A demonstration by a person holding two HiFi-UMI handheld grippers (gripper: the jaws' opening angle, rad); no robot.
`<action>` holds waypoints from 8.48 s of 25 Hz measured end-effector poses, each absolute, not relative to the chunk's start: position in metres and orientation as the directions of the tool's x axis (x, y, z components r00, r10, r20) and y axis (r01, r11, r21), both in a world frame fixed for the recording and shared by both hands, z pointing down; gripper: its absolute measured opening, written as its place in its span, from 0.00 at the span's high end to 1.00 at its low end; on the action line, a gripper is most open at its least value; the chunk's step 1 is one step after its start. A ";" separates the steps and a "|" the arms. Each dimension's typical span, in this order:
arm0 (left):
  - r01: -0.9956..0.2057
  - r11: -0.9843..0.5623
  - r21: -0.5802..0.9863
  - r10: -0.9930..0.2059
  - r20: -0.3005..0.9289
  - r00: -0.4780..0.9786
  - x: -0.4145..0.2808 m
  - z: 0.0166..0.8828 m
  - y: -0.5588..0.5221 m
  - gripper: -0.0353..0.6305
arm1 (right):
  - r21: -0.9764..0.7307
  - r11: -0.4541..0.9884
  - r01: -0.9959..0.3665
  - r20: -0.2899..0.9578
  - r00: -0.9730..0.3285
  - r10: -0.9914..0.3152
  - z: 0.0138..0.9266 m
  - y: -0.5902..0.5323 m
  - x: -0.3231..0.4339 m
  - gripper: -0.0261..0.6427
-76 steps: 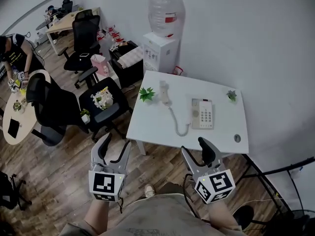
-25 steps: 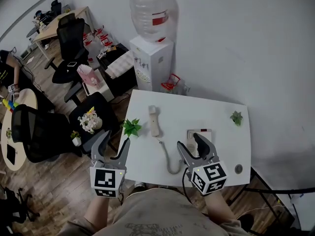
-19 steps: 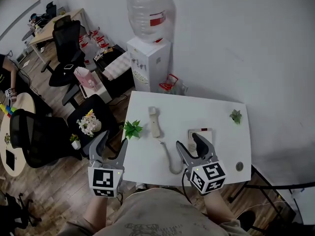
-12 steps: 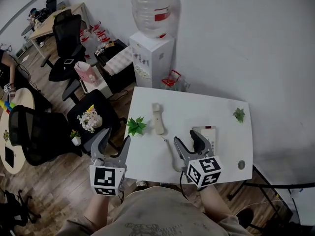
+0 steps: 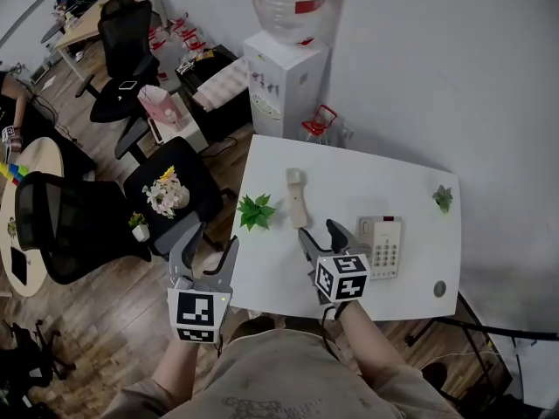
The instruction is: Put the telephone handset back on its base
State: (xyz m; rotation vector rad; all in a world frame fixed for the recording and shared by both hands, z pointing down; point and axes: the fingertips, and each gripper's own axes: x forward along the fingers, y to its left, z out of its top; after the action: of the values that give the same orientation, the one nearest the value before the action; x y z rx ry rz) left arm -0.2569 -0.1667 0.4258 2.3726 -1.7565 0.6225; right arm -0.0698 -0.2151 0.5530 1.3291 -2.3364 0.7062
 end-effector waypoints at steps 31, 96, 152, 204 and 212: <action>-0.931 -0.351 -0.101 -0.742 0.637 0.210 -0.288 0.555 -0.150 0.58 | -0.060 0.305 -0.951 0.836 -0.215 -0.505 0.755 -0.267 -0.093 0.50; -0.173 -0.712 0.680 -0.452 -0.256 0.854 -0.096 0.387 -0.157 0.45 | -0.800 0.566 -0.199 -0.123 -0.869 -0.480 0.402 -0.128 -0.050 0.56; -0.674 -0.594 0.439 -0.653 0.226 0.723 -0.050 0.424 -0.157 0.63 | -0.102 0.140 -0.985 0.344 -0.167 -0.924 0.433 -0.127 0.136 0.92; -0.862 -0.189 0.470 -0.552 0.675 0.489 0.110 0.687 -0.198 0.63 | -0.208 -0.022 -0.978 0.607 -0.112 -0.787 0.573 -0.061 0.258 0.92; -0.884 -0.117 0.453 -0.597 0.679 0.427 0.112 0.686 -0.199 0.63 | -0.211 -0.025 -0.977 0.612 -0.112 -0.783 0.573 -0.059 0.262 0.92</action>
State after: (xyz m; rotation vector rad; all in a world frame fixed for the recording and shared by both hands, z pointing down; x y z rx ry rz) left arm 0.1125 -0.1990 0.6865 1.8187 -1.2703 0.4183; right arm 0.2624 -0.0592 0.5727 1.8507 -1.9442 0.8751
